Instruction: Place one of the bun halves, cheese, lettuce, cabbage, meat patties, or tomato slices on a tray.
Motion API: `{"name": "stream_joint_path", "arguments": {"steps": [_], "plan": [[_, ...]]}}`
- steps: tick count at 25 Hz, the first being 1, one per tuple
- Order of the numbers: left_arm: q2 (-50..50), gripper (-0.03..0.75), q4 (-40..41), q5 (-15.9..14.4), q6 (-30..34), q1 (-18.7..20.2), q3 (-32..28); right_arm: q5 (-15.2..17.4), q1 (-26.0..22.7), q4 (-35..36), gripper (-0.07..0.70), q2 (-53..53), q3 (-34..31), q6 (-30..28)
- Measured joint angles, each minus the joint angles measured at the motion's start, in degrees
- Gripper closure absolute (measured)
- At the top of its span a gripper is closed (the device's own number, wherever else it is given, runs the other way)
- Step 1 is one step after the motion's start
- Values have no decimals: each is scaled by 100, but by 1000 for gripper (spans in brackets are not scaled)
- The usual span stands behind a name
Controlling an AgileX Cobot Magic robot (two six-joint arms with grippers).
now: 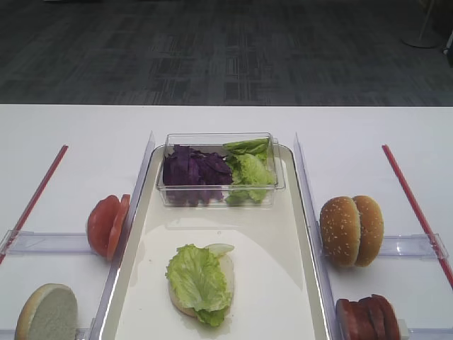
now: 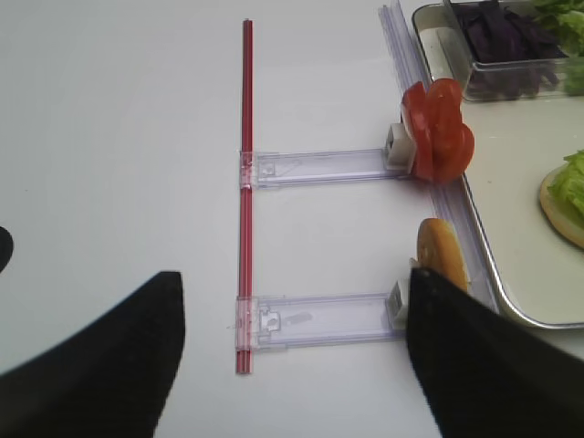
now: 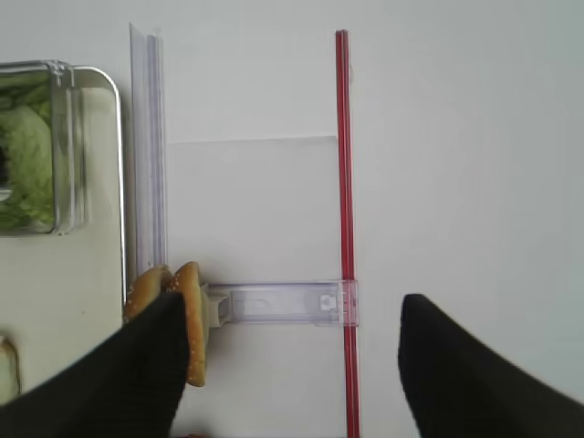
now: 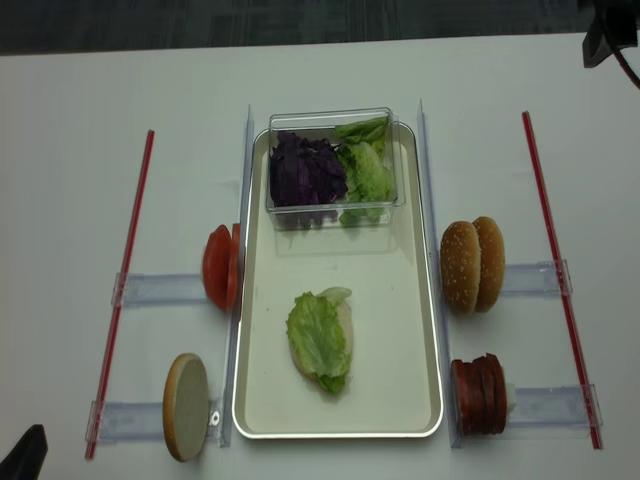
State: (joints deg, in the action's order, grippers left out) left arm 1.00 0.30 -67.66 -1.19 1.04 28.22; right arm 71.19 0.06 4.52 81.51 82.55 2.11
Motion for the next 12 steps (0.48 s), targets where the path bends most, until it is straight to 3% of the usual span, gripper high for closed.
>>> {"name": "stream_joint_path", "arguments": {"steps": [4,12], "plan": [[0,230,0,0,0,0,0,4,0,0,150,-474,-309,23],[0,230,0,0,0,0,0,15,0,9,155,-1677,-1769,75]]}}
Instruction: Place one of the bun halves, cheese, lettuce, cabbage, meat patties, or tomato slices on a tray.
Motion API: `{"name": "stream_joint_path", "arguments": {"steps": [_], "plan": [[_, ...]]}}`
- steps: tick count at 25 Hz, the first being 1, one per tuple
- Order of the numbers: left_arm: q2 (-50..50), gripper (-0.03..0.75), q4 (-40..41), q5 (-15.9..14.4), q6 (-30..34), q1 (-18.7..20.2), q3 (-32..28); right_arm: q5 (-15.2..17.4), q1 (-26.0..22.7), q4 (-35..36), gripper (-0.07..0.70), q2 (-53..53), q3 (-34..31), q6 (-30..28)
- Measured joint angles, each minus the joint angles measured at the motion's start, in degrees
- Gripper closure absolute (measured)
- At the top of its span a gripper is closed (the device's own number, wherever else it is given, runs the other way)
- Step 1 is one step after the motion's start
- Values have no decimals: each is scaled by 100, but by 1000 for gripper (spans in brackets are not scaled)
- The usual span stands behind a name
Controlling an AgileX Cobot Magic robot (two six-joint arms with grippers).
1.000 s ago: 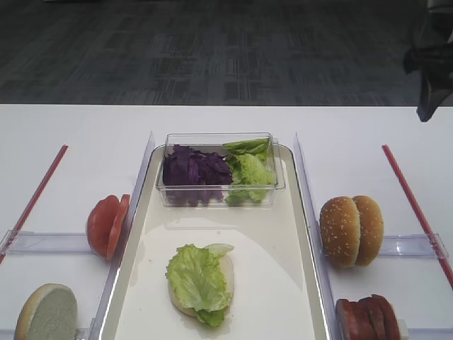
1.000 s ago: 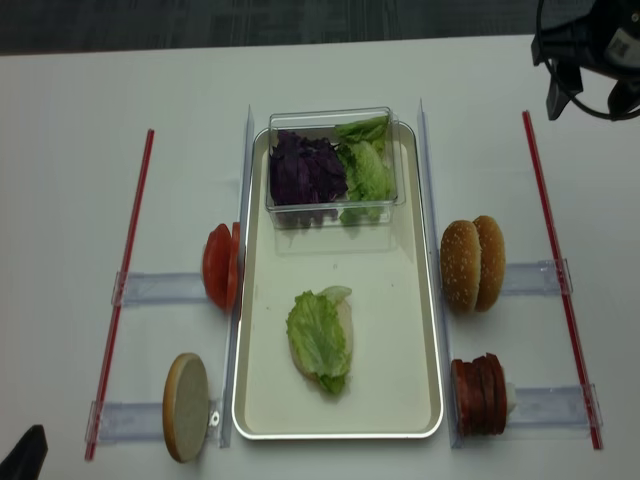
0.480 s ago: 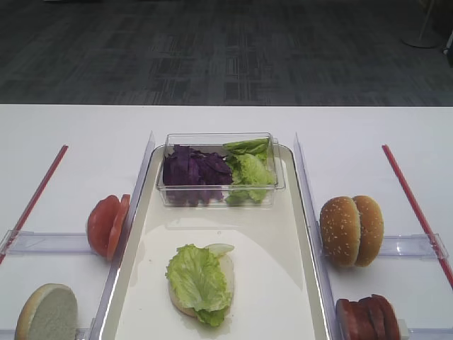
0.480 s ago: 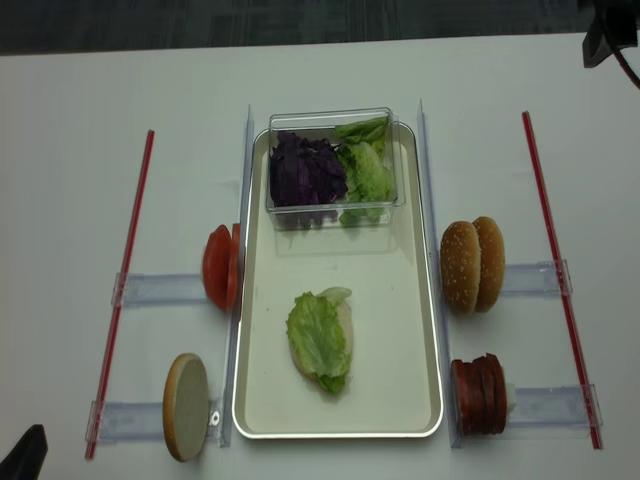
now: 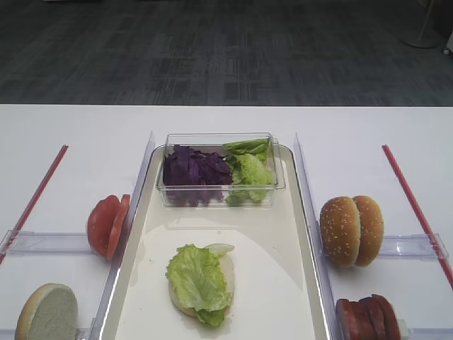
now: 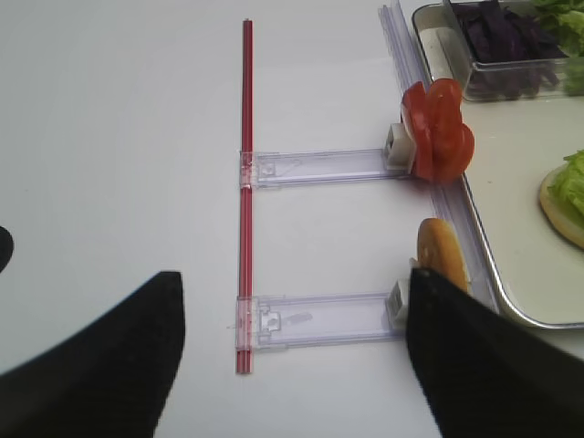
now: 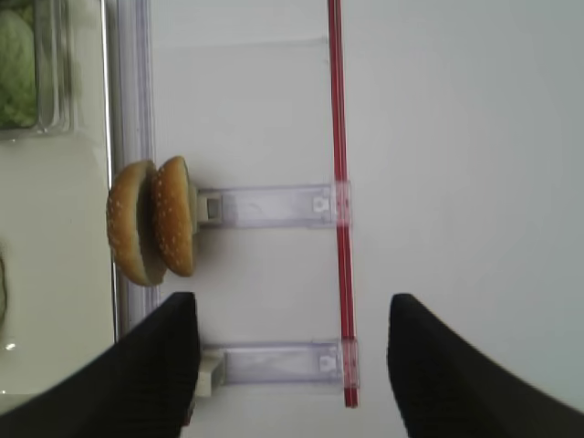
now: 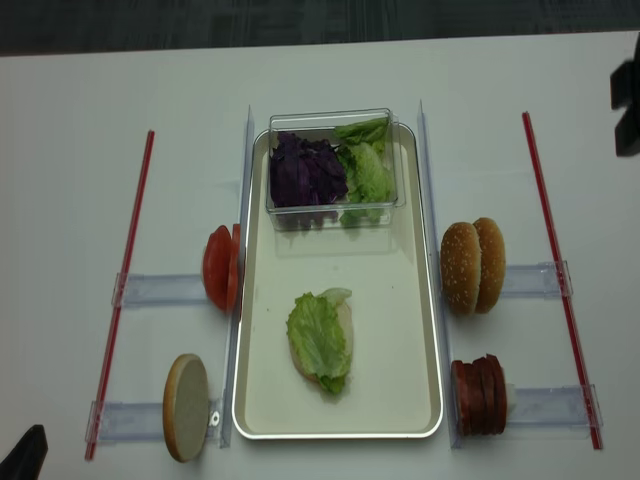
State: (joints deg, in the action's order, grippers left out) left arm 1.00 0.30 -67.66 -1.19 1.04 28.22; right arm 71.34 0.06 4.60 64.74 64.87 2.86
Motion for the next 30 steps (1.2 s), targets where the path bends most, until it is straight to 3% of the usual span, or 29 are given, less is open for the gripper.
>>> {"name": "stream_joint_path", "arguments": {"steps": [11,30], "plan": [[0,230,0,0,-4,0,0,-517,0,13,155,-1637,-1709,13],[0,230,0,0,-13,0,0,-794,0,17,157,-3565,-3264,25]]}}
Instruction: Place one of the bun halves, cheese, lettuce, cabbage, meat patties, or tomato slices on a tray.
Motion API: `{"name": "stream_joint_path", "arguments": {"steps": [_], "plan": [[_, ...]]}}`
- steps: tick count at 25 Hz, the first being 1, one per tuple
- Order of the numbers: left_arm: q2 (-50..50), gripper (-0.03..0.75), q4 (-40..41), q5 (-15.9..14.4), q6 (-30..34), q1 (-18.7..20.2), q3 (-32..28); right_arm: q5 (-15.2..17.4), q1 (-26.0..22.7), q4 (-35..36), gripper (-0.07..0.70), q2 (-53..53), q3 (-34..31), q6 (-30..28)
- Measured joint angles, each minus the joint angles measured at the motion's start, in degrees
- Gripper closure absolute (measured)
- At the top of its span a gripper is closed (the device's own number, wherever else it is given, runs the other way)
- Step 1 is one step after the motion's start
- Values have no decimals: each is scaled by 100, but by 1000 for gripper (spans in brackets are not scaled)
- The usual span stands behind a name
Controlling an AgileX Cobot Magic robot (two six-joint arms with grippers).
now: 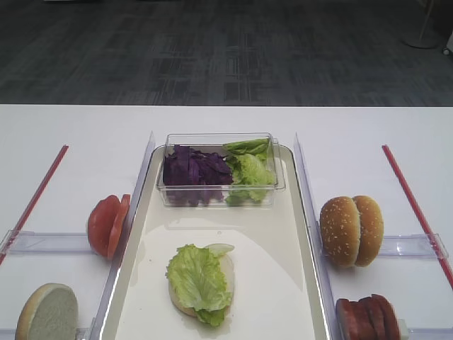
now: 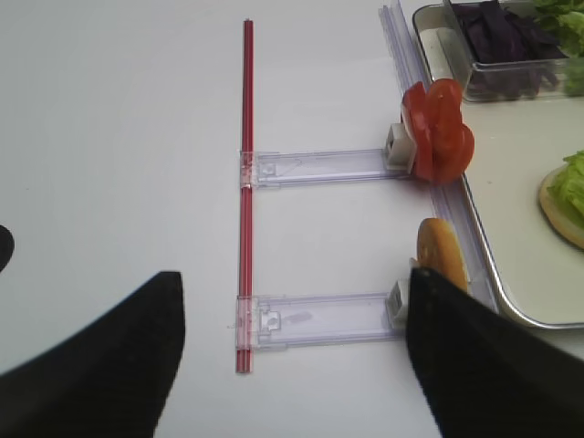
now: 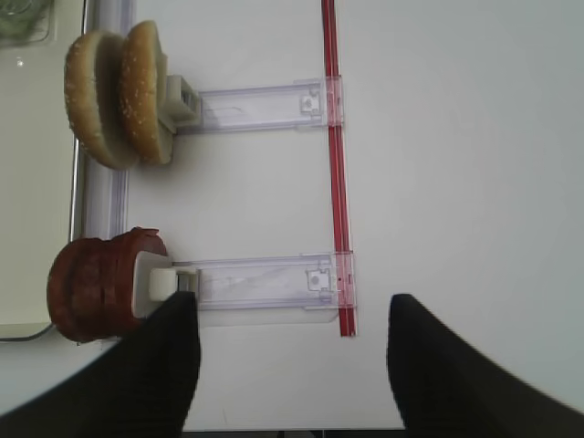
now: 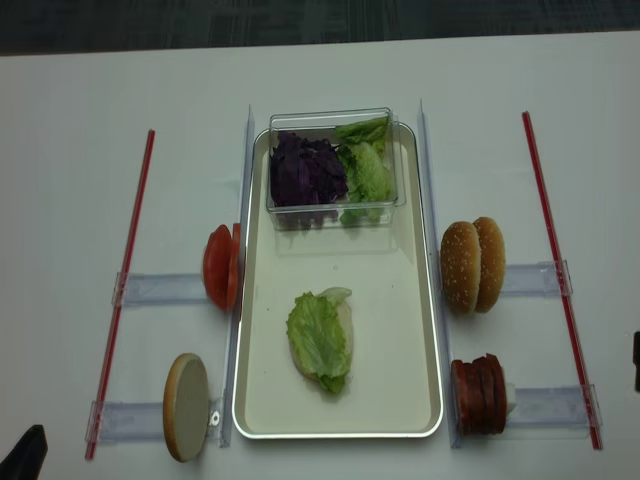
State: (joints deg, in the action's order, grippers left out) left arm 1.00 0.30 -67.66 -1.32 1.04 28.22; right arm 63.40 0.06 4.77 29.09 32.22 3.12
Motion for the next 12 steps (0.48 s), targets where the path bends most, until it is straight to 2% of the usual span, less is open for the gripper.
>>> {"name": "stream_joint_path", "arguments": {"steps": [6,12], "plan": [[0,230,0,0,-4,0,0,-118,0,9,157,-182,-348,0],[0,230,0,0,-4,0,0,-152,0,9,158,-603,-377,0]]}}
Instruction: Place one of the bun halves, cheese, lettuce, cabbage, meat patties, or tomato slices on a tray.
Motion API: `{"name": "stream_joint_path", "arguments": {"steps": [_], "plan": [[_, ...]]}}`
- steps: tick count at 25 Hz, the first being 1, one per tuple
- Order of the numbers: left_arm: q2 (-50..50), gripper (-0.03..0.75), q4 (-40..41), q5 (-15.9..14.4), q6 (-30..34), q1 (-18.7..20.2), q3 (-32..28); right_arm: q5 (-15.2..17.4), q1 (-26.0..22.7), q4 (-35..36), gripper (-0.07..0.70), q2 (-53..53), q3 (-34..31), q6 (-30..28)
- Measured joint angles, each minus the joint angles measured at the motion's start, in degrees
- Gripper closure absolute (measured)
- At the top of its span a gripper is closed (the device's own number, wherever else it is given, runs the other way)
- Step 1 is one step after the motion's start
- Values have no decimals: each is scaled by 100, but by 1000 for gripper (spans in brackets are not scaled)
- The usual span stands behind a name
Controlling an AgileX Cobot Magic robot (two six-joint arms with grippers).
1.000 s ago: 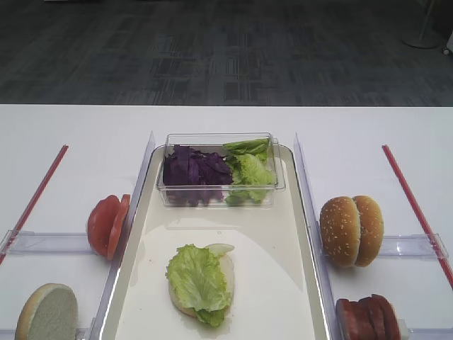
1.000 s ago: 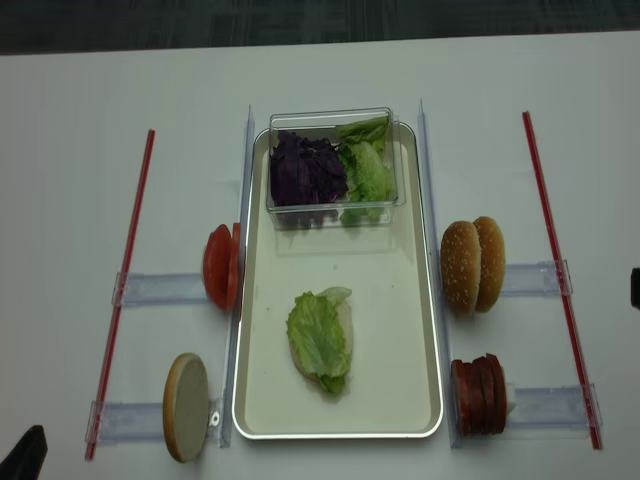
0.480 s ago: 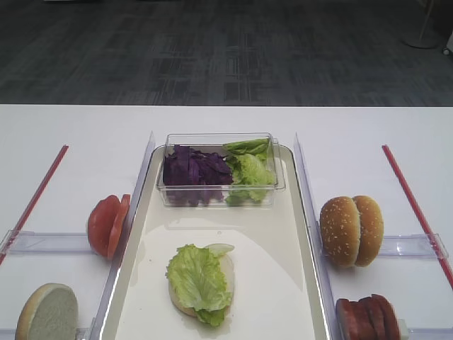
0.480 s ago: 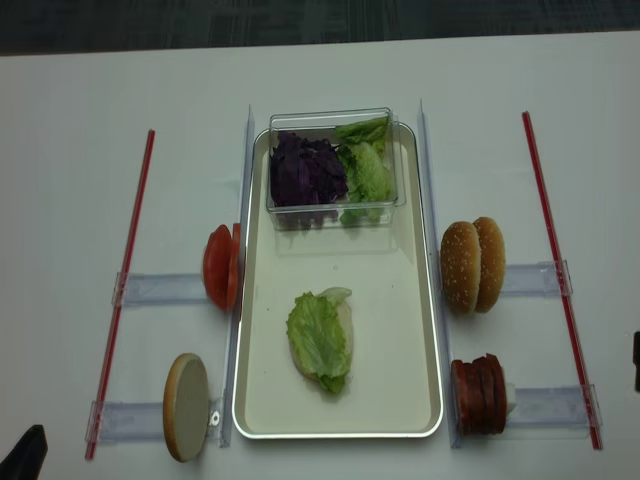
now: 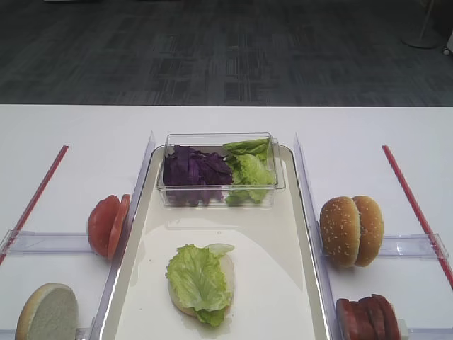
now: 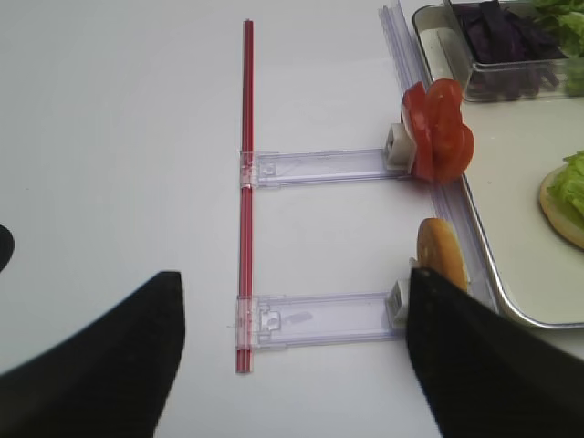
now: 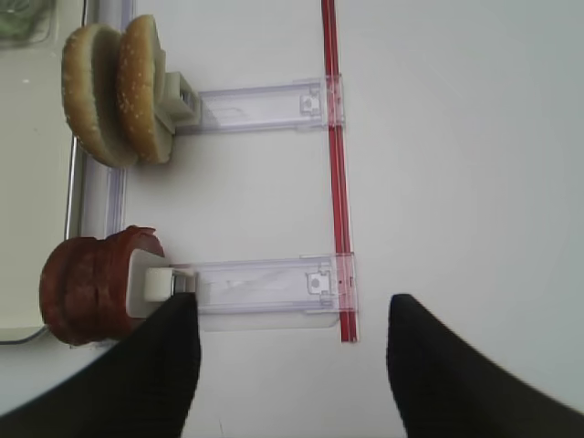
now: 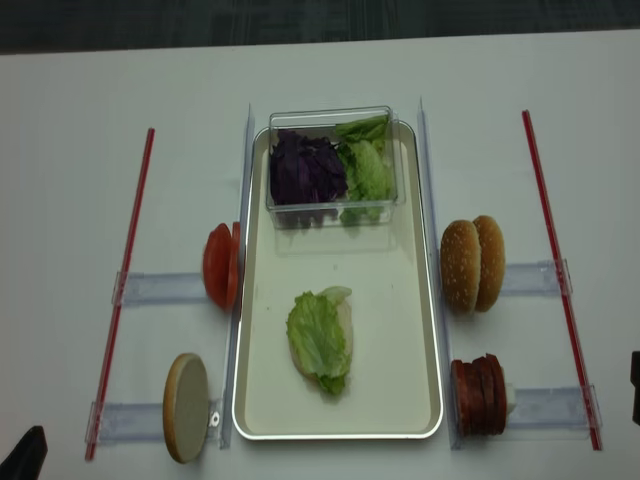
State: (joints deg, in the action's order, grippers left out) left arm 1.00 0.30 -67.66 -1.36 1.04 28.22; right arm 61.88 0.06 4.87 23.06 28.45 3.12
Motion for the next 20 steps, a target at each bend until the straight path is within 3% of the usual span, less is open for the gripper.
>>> {"name": "stream_joint_path", "arguments": {"steps": [20], "plan": [[0,230,0,0,0,0,0,21,0,13,158,-1454,0,0]]}}
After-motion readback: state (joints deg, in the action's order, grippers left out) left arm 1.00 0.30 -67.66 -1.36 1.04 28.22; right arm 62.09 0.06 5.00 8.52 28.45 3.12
